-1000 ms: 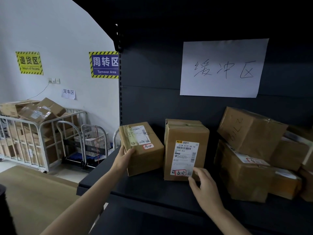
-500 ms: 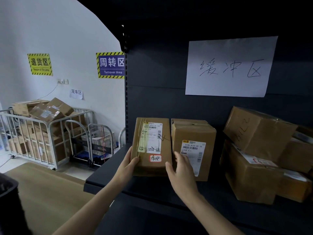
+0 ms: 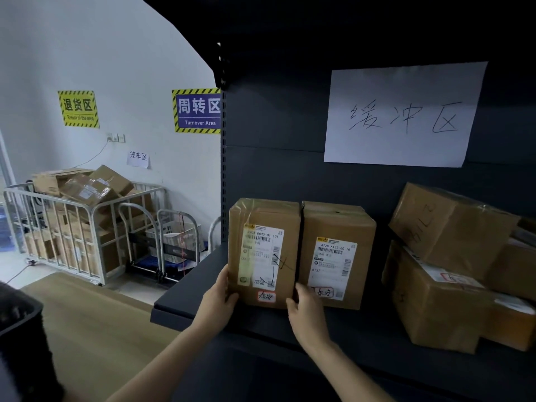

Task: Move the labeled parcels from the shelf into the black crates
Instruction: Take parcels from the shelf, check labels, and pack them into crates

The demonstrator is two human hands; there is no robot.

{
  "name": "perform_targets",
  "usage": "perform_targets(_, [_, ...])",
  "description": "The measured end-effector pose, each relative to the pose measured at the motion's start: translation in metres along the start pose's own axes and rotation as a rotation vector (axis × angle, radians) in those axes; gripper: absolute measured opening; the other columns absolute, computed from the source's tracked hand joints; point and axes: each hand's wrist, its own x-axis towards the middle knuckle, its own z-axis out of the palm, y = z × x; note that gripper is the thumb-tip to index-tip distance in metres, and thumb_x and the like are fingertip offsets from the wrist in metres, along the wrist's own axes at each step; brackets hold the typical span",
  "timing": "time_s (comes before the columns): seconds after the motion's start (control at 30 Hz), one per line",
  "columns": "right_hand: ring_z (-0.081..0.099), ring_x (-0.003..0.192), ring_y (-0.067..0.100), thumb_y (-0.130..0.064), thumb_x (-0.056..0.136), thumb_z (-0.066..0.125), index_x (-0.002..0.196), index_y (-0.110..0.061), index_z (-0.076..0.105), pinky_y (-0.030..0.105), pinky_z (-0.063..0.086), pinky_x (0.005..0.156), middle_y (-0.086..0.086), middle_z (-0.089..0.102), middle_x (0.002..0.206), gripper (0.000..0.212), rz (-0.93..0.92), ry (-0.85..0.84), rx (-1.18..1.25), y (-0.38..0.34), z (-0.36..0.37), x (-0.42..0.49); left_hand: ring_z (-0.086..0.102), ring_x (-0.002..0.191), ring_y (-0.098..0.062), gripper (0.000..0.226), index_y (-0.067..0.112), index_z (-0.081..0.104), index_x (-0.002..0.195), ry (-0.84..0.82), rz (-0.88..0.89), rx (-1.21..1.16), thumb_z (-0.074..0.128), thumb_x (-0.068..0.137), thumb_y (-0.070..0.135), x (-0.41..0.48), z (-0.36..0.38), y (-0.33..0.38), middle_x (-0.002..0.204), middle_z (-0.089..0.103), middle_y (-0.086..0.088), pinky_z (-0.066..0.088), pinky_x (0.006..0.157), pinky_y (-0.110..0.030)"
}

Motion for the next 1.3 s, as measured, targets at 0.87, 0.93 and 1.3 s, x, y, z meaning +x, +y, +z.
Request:
perform_targets(0.87, [0.043, 0.128, 0.023, -0.019, 0.09, 0.058, 0.141, -0.01, 0.033, 0.033, 0.038, 0.102, 0.01, 0.043, 0.141, 0.057, 0.136, 0.214, 0.052, 0.07, -0.098, 0.013, 0.054, 0.114, -0.026, 0.079, 0.016, 0.03, 0.14, 0.026, -0.096, -0.058, 0.076, 0.076, 0.015, 0.036, 0.02, 0.013, 0.126, 0.057, -0.005, 0.042, 0.091, -0.034])
perform_targets(0.93, [0.042, 0.129, 0.021, -0.02, 0.091, 0.057, 0.142, -0.013, 0.033, 0.033, 0.036, 0.104, 0.007, 0.045, 0.14, 0.057, 0.144, 0.181, 0.097, 0.071, -0.099, 0.022, 0.055, 0.109, -0.022, 0.079, 0.017, 0.031, 0.14, 0.002, -0.1, -0.068, 0.076, 0.075, 0.015, 0.042, 0.02, 0.013, 0.122, 0.057, -0.002, 0.042, 0.088, -0.031])
perform_targets(1.3, [0.049, 0.114, 0.007, -0.018, 0.092, 0.055, 0.137, -0.021, 0.039, 0.025, 0.04, 0.096, -0.005, 0.055, 0.127, 0.047, 0.12, 0.06, 0.27, 0.071, -0.095, 0.038, 0.061, 0.1, -0.014, 0.051, 0.023, 0.045, 0.125, -0.05, -0.111, -0.248, 0.072, 0.081, 0.021, 0.055, 0.018, 0.01, 0.106, 0.062, 0.01, 0.049, 0.087, -0.031])
